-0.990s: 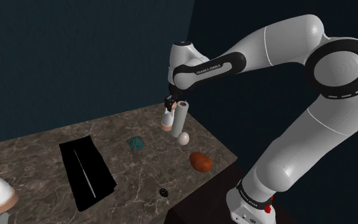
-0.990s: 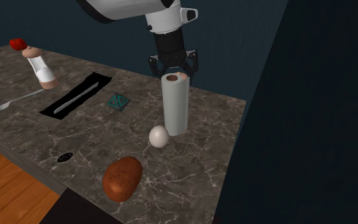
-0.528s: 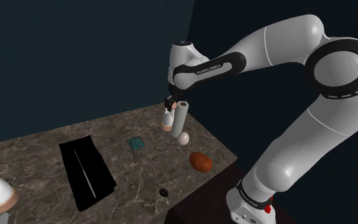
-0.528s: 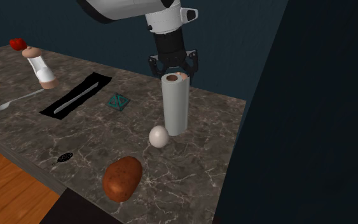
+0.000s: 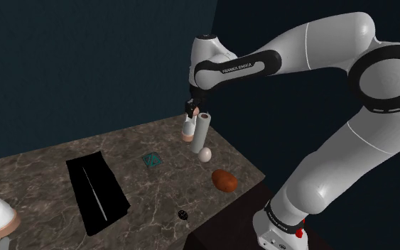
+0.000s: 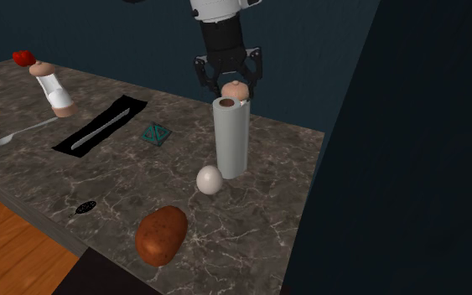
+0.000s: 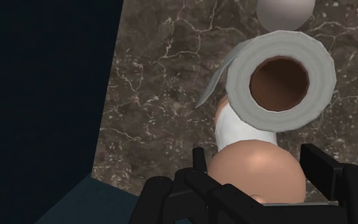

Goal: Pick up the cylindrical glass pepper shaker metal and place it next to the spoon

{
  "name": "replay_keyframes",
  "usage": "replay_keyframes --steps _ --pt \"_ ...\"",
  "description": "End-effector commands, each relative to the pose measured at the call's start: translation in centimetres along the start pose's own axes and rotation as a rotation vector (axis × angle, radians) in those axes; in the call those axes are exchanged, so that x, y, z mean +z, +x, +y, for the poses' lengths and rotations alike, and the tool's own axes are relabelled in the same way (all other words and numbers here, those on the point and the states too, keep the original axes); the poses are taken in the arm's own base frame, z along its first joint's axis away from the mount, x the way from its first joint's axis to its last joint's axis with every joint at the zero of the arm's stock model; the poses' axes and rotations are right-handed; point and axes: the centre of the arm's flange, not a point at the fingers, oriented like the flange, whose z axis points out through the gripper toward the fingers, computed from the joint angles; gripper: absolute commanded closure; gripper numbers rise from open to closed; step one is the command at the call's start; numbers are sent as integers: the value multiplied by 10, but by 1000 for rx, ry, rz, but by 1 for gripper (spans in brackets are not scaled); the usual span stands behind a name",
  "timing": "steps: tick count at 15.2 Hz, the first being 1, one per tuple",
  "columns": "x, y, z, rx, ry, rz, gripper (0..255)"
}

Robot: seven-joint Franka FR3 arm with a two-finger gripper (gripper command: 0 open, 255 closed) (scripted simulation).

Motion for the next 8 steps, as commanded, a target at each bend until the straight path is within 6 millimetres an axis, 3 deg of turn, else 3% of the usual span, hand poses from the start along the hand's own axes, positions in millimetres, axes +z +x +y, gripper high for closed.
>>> replay_keyframes --steps 1,8 --pt "-11 0 2 0 0 0 255" --pt "-47 1 8 0 0 0 255"
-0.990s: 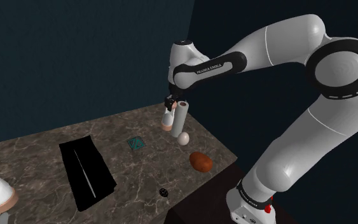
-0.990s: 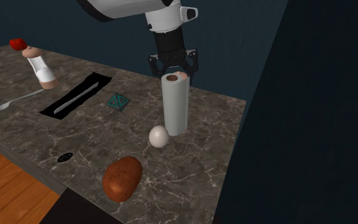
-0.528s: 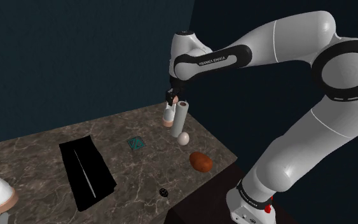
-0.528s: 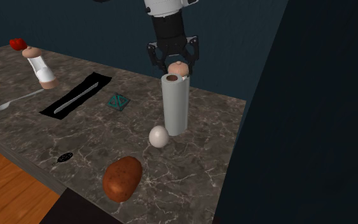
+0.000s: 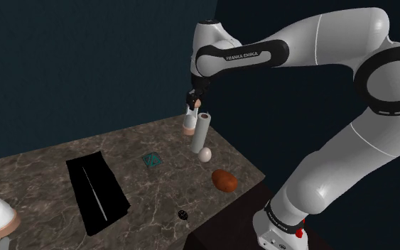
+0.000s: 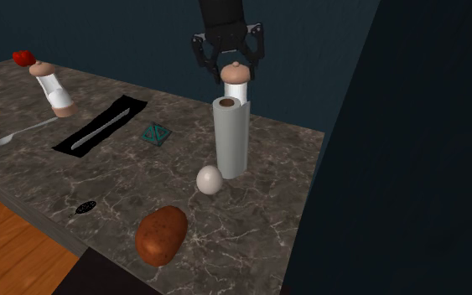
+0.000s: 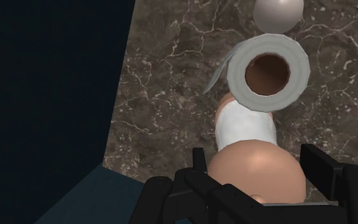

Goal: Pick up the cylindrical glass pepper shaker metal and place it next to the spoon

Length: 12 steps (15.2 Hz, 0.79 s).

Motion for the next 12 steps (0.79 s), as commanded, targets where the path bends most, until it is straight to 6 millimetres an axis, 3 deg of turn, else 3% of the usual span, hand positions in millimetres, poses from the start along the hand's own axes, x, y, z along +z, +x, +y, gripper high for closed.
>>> replay_keyframes --steps 1,12 --pt "-11 -1 2 0 0 0 255" --pt "-68 1 12 0 0 0 255"
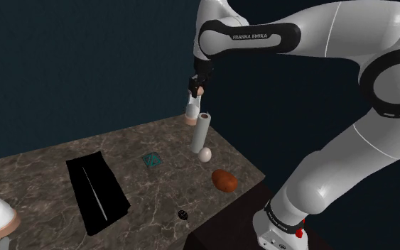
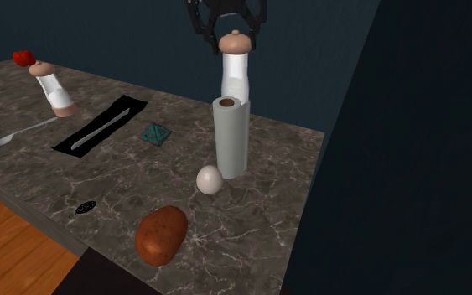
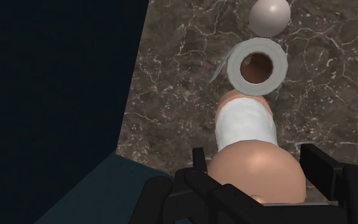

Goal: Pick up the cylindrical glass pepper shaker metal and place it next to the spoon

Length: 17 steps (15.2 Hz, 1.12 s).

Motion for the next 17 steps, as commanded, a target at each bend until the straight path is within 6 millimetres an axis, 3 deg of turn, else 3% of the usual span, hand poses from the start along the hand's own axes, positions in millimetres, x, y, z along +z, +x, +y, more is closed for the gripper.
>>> replay_keyframes --steps 1,17 --pt "-11 0 2 0 0 0 255" --pt "-94 3 17 0 0 0 255"
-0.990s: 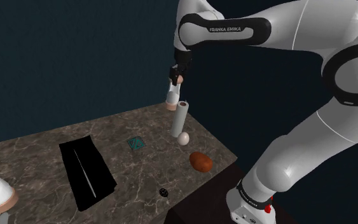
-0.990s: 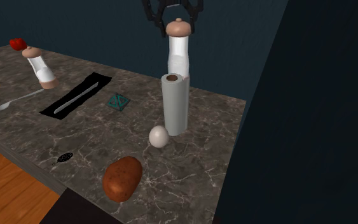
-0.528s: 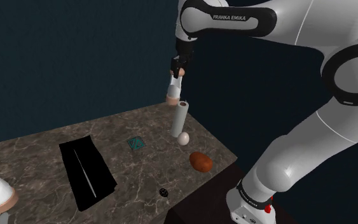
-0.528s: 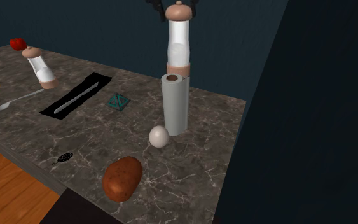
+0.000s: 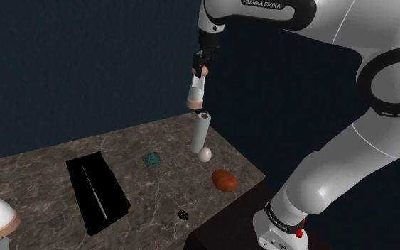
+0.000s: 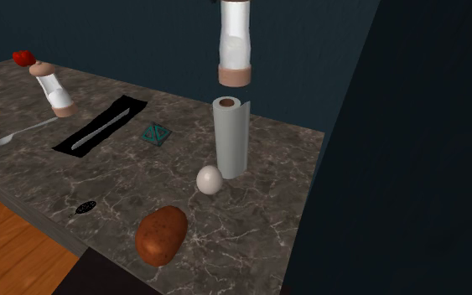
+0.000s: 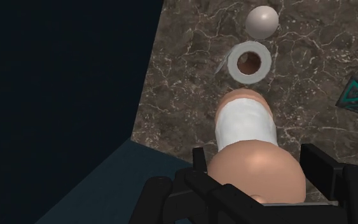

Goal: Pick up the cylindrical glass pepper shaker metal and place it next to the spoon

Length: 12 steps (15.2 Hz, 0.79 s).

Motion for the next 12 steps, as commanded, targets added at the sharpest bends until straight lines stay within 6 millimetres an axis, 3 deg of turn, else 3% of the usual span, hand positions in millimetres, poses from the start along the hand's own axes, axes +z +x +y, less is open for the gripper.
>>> replay_keyframes --steps 1,5,12 --pt "-11 1 2 0 0 0 255" --pt "-30 1 5 0 0 0 255" --pt "-20 -2 -86 0 0 0 255"
